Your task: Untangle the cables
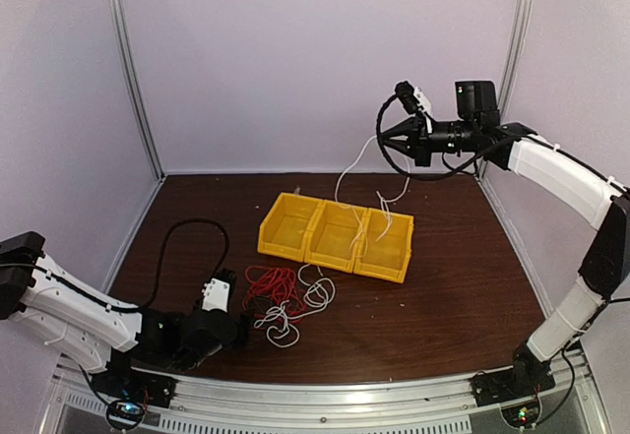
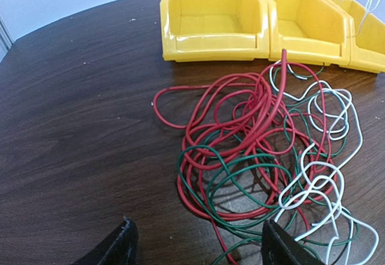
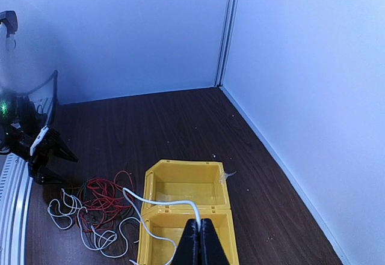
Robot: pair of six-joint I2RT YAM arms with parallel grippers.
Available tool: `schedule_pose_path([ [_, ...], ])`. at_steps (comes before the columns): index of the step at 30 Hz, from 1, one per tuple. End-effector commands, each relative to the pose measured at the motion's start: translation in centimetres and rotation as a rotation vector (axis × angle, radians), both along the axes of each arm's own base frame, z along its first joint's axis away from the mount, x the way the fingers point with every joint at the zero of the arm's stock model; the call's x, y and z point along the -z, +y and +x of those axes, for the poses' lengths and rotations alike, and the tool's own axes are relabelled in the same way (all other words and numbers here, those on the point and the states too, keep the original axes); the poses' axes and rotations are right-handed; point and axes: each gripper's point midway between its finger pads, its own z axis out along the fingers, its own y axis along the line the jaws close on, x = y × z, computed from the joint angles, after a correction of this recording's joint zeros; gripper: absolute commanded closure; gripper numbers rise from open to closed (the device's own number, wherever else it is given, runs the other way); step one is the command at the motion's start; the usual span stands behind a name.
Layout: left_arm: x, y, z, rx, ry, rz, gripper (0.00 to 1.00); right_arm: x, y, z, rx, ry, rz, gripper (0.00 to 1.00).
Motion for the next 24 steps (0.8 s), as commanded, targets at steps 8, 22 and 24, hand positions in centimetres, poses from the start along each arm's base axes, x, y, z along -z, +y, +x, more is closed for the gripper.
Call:
schedule_pose_path([
  [8,-0.7,-0.4,0.1,0.0,-0.023,-0.044,0.28,4.0,-0.7,1.6,0.04,0.047,-0.063,1.0],
  [22,-0.4,-0.9,0.1,0.007,-0.014,-0.033,0.28,13.5,-1.7,1.7,0.019,0.226,-0.121,1.0],
  [24,-0.4,-0.9,0.1,0.006,-0.014,-0.032,0.28,15.4,-1.8,1.4,0.02,0.263,-0.142,1.0],
])
